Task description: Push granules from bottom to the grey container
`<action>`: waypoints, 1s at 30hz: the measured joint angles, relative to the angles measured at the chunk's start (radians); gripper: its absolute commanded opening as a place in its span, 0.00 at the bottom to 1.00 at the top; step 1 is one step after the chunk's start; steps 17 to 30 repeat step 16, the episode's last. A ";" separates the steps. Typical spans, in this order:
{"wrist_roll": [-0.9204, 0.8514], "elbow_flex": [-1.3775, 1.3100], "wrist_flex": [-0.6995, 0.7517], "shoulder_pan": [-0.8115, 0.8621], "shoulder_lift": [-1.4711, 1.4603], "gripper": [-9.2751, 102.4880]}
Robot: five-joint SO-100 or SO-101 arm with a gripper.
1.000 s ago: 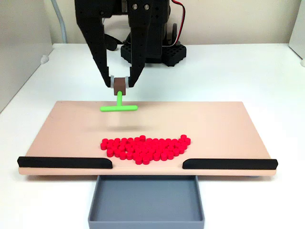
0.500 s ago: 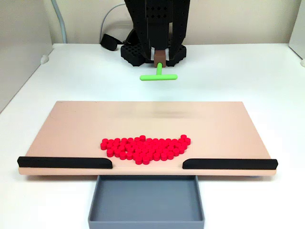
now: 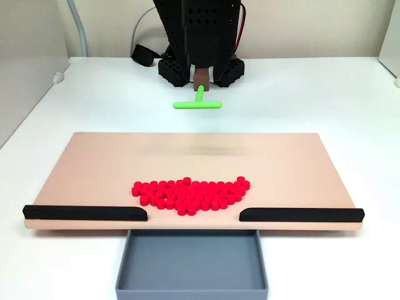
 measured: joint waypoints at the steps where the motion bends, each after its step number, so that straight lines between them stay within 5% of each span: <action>1: 0.000 0.000 0.000 0.000 0.000 0.08; 30: 0.000 0.000 0.000 -0.011 0.000 0.08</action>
